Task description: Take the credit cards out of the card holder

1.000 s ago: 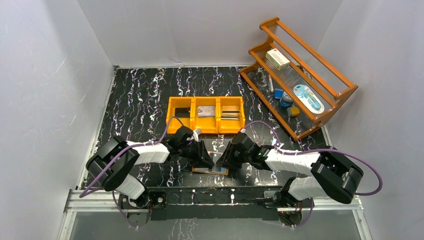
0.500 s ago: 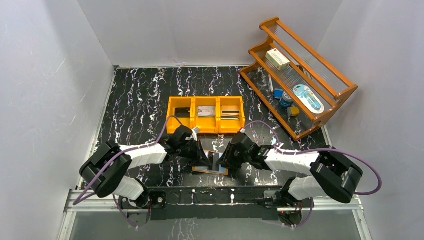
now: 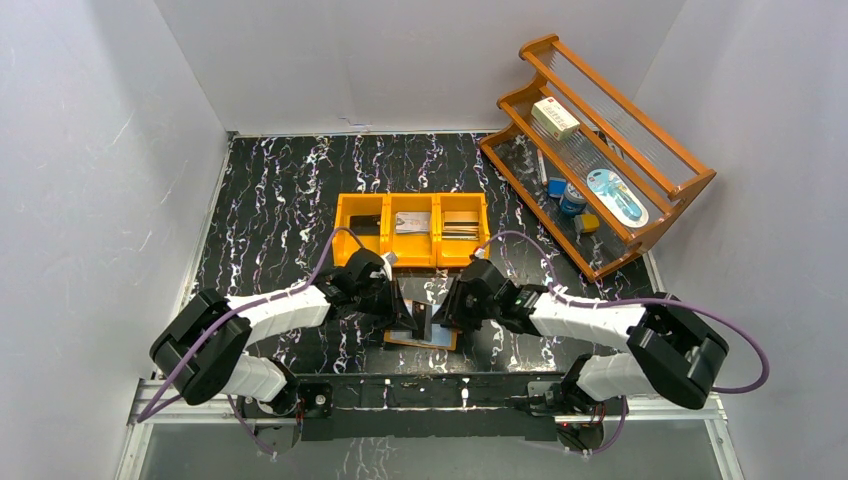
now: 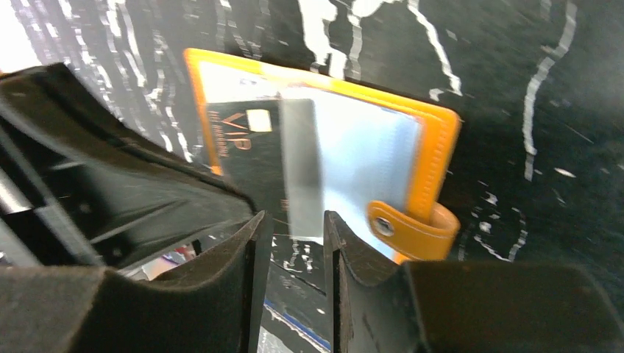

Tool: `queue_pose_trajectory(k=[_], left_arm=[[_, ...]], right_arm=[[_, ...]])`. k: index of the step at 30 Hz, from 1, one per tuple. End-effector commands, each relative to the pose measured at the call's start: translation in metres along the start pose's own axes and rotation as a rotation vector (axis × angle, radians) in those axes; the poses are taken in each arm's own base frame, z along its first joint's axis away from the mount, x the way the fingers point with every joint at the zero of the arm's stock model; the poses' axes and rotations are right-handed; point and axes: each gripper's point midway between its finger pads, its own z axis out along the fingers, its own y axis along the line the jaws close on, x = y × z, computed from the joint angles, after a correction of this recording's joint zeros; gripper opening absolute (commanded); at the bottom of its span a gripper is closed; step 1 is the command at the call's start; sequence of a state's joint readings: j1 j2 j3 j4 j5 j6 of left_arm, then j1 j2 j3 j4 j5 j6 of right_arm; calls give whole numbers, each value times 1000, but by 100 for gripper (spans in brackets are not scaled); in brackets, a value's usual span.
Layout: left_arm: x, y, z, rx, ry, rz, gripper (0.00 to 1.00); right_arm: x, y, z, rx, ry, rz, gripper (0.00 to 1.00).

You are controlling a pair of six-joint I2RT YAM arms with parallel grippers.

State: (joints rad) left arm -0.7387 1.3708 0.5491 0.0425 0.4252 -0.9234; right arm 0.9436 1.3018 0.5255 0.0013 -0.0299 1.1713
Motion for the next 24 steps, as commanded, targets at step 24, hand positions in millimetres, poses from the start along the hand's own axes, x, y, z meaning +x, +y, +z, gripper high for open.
queue_pose_trajectory(k=[24], left_arm=[[-7,-17,7,61,20,-5,16]], right_arm=[[14,-15,24,44,76,49,41]])
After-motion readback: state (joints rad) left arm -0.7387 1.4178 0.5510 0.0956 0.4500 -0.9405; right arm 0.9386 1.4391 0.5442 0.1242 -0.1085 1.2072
